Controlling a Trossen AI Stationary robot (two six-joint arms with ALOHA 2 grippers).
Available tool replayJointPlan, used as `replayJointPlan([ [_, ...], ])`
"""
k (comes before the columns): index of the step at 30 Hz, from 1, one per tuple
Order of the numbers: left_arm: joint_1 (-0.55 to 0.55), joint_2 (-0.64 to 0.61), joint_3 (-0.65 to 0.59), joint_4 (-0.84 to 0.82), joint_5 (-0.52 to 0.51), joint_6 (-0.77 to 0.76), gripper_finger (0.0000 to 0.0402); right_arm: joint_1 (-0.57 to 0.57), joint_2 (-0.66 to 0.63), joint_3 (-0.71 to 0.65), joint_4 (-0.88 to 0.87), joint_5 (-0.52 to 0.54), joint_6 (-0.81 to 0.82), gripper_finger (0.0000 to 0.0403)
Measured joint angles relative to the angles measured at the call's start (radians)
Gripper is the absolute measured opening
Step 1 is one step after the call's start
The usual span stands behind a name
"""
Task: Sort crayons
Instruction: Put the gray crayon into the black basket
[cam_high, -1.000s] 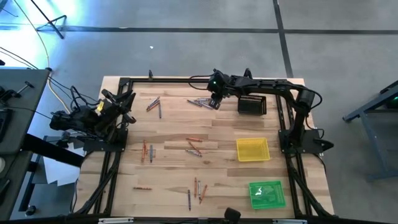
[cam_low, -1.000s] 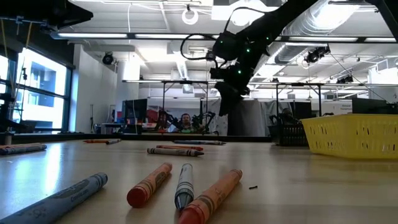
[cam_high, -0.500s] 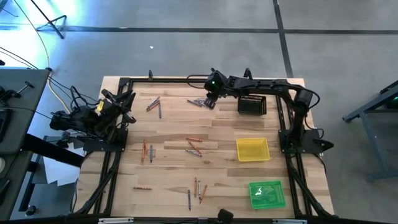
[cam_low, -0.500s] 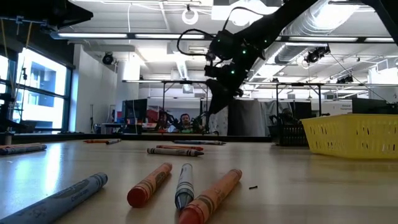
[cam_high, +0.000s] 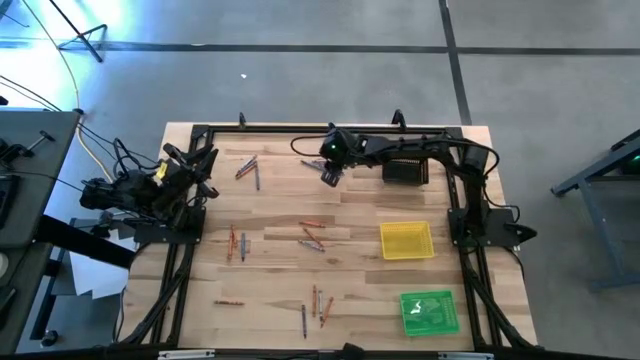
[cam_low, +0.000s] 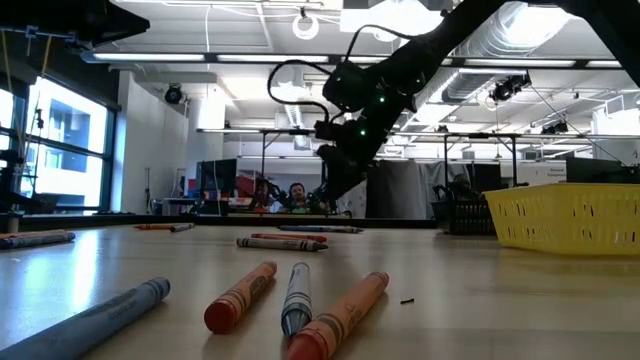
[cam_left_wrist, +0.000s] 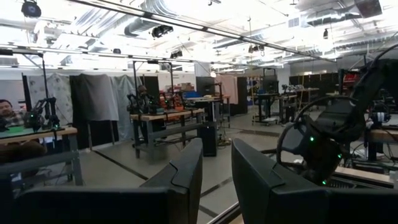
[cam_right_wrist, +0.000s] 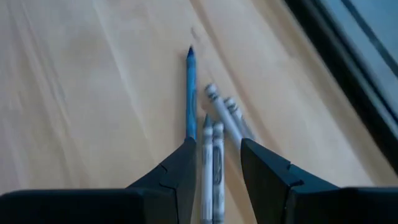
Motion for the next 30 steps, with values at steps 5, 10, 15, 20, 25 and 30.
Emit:
replayJointPlan([
  [5, 0.0, 0.0, 0.0, 0.0, 0.0, 0.0, 0.0074, -0.005, 0.0, 0.0, -0.123, 0.027, 0.002, 0.0118],
  [10, 0.0, 0.0, 0.0, 0.0, -0.002, 0.0, 0.0074, -0.006, 0.0, -0.001, -0.158, 0.035, 0.017, 0.0118],
  [15, 0.0, 0.0, 0.0, 0.0, -0.002, 0.0, 0.0074, -0.006, 0.0, -0.001, -0.171, 0.051, 0.019, 0.0118],
  [20, 0.0, 0.0, 0.0, 0.0, -0.002, 0.0, 0.0074, -0.008, 0.0, -0.001, -0.203, 0.068, 0.015, 0.0118],
  [25, 0.0, 0.0, 0.0, 0.0, -0.002, -0.001, 0.0074, -0.021, 0.0, -0.001, -0.202, 0.065, -0.019, 0.0118],
  [30, 0.0, 0.0, 0.0, 0.0, -0.002, -0.001, 0.0074, -0.049, 0.0, -0.001, -0.201, 0.052, -0.045, 0.0118],
])
